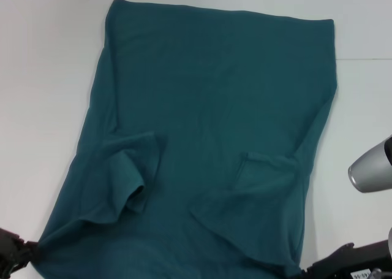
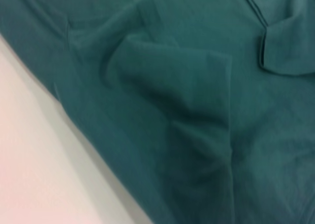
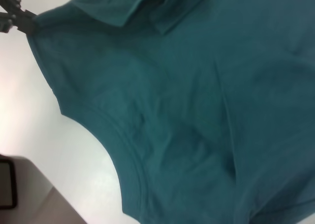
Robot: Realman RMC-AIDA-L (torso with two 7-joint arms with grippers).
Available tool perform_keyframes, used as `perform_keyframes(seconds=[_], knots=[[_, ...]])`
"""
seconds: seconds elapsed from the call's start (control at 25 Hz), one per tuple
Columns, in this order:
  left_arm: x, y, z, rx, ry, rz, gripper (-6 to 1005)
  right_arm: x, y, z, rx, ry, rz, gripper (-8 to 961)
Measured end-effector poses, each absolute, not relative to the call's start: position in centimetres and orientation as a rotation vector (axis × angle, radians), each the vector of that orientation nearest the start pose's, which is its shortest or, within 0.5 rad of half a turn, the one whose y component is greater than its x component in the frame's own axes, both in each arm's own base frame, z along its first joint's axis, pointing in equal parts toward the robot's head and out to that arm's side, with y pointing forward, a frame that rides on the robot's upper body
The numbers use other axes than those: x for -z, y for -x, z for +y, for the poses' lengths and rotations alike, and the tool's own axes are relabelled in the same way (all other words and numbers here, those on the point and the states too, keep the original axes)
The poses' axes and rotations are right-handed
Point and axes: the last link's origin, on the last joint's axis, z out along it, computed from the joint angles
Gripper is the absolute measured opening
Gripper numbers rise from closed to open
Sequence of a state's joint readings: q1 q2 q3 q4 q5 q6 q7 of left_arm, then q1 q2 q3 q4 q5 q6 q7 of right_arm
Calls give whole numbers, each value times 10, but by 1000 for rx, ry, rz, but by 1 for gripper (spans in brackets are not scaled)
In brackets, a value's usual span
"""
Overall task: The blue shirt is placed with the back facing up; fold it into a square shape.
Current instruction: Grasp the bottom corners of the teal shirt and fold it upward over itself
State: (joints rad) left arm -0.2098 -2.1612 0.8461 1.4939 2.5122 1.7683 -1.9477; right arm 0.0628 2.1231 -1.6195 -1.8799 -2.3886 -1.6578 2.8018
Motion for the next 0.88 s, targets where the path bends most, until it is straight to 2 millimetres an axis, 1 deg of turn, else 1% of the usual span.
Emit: perform_keyframes(seconds=[0.12, 0.32, 0.44, 0.56, 0.8, 0.84, 0.88], knots=[[-68, 297, 259, -209, 2612, -1010, 50, 5, -180, 231, 222, 2609, 1254, 17], [-66, 283, 276, -185, 2637, -967, 50, -9, -180, 247, 169, 2568, 1211, 16], [-64, 272, 290, -170, 2653, -941, 50, -19, -179, 259, 130, 2541, 1190, 16], [-62, 261, 307, -157, 2672, -907, 49, -28, -176, 272, 92, 2516, 1161, 16], [-60, 236, 348, -127, 2674, -844, 50, -38, -176, 310, 25, 2481, 1133, 16], [-59, 231, 356, -120, 2669, -832, 50, -39, -176, 318, 14, 2477, 1127, 16], [-59, 226, 365, -112, 2660, -812, 50, -41, -177, 330, -6, 2467, 1120, 16]])
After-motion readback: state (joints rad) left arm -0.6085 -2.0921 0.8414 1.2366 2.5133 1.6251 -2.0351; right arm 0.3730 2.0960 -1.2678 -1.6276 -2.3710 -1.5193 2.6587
